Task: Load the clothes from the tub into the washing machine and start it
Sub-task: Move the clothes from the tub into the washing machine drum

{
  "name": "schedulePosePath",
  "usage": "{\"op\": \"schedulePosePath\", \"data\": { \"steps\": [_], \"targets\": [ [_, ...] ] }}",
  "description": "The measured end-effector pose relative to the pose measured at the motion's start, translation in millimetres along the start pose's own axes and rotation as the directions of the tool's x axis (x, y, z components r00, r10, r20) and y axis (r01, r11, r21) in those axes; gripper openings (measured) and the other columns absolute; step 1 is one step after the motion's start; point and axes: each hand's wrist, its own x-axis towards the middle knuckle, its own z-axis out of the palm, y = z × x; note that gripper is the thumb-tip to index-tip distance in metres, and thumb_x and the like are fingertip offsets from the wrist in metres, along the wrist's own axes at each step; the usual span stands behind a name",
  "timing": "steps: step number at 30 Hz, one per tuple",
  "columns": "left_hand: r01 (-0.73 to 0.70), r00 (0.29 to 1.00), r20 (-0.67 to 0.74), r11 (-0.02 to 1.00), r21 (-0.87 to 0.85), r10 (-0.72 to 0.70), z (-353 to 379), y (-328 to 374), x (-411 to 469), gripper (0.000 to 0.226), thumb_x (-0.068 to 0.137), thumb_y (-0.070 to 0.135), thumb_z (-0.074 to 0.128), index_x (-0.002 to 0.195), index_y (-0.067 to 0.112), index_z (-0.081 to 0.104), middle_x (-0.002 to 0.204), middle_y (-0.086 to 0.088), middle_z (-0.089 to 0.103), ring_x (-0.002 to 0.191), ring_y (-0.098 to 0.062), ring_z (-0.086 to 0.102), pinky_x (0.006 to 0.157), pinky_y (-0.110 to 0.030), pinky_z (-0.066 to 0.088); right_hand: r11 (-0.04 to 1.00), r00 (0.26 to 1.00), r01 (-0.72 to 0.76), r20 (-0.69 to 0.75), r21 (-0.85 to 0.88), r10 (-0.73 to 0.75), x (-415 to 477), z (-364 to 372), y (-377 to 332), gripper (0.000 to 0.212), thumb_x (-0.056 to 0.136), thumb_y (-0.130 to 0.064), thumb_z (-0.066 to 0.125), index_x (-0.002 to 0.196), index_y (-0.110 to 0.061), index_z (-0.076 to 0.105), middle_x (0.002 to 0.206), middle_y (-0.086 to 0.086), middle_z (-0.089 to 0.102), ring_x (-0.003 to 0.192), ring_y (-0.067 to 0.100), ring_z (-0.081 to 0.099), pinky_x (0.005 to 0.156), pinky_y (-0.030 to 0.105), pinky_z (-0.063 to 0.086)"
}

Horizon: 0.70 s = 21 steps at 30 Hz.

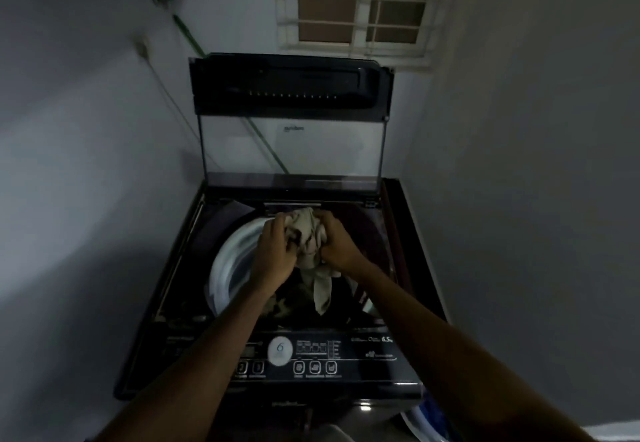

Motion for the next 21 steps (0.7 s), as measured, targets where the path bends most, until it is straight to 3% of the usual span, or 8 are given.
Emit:
{"op": "schedulePosePath", "data": {
  "steps": [2, 4, 6, 12, 17, 21],
  "targets": [
    [0.032, 0.989, 0.137, 0.988, 0.149, -0.053, -3.1, -24.7, 2.4, 0.055, 0.092, 0.007, 0.055, 0.145, 0.007, 0.037, 0.146, -0.016, 0.040, 0.133, -0.035, 0.042, 0.109, -0.044, 0.036, 0.987, 0.988, -0.006, 0.148, -0.161, 0.030, 5.5, 4.8, -0.7, 0.084, 0.064, -0.023, 0.060, 0.141, -0.003, 0.034, 0.135, 0.023, 0.045, 0.126, 0.037, 0.042, 0.105, 0.041, 0.036],
    [-0.031, 0.954, 0.296, 0.961, 0.275, -0.054, -4.7, -51.6, 2.8, 0.064, 0.092, 0.009, 0.056, 0.150, 0.009, 0.029, 0.156, -0.014, 0.028, 0.143, -0.032, 0.029, 0.116, -0.040, 0.025, 0.938, 0.942, 0.020, 0.321, -0.346, 0.099, 6.9, 5.2, 4.1, 0.091, 0.071, -0.024, 0.065, 0.146, 0.001, 0.021, 0.146, 0.026, 0.033, 0.137, 0.037, 0.030, 0.110, 0.040, 0.028],
    [-0.053, 0.938, 0.340, 0.946, 0.321, -0.063, -5.0, -66.7, 1.9, 0.065, 0.092, 0.011, 0.054, 0.151, 0.012, 0.027, 0.157, -0.012, 0.027, 0.144, -0.028, 0.028, 0.116, -0.039, 0.025, 0.915, 0.922, 0.015, 0.359, -0.403, 0.143, 6.7, 5.6, 11.5, 0.095, 0.066, -0.034, 0.060, 0.147, -0.002, 0.022, 0.148, 0.024, 0.030, 0.139, 0.036, 0.029, 0.111, 0.039, 0.028],
    [-0.076, 0.949, 0.314, 0.955, 0.287, -0.019, 19.5, -35.8, 0.5, 0.048, 0.092, 0.018, 0.057, 0.139, 0.009, 0.045, 0.143, -0.011, 0.048, 0.129, -0.028, 0.047, 0.106, -0.041, 0.039, 0.916, 0.967, -0.074, 0.195, -0.393, 0.162, -4.8, -1.7, 24.0, 0.057, 0.076, -0.031, 0.064, 0.128, -0.008, 0.056, 0.130, 0.016, 0.054, 0.125, 0.033, 0.047, 0.102, 0.038, 0.040],
    [-0.205, 0.931, 0.353, 0.933, 0.295, 0.093, 49.1, 5.5, -2.7, 0.050, 0.094, 0.023, 0.056, 0.142, 0.015, 0.043, 0.145, -0.005, 0.046, 0.133, -0.024, 0.042, 0.109, -0.035, 0.034, 0.922, 0.990, -0.136, -0.023, -0.362, 0.137, -24.9, -26.3, 43.4, 0.051, 0.073, -0.028, 0.058, 0.121, -0.014, 0.061, 0.123, 0.012, 0.057, 0.115, 0.031, 0.055, 0.095, 0.038, 0.046],
    [-0.264, 0.907, 0.389, 0.935, 0.236, 0.158, 76.9, 40.1, -15.7, 0.052, 0.092, 0.018, 0.055, 0.142, 0.014, 0.043, 0.145, -0.006, 0.046, 0.134, -0.023, 0.041, 0.110, -0.035, 0.034, 0.921, 0.982, -0.141, -0.170, -0.363, 0.083, -45.9, -55.1, 65.9, 0.035, 0.075, -0.014, 0.060, 0.109, -0.011, 0.064, 0.113, 0.014, 0.059, 0.102, 0.035, 0.059, 0.082, 0.038, 0.051]
  ]
}}
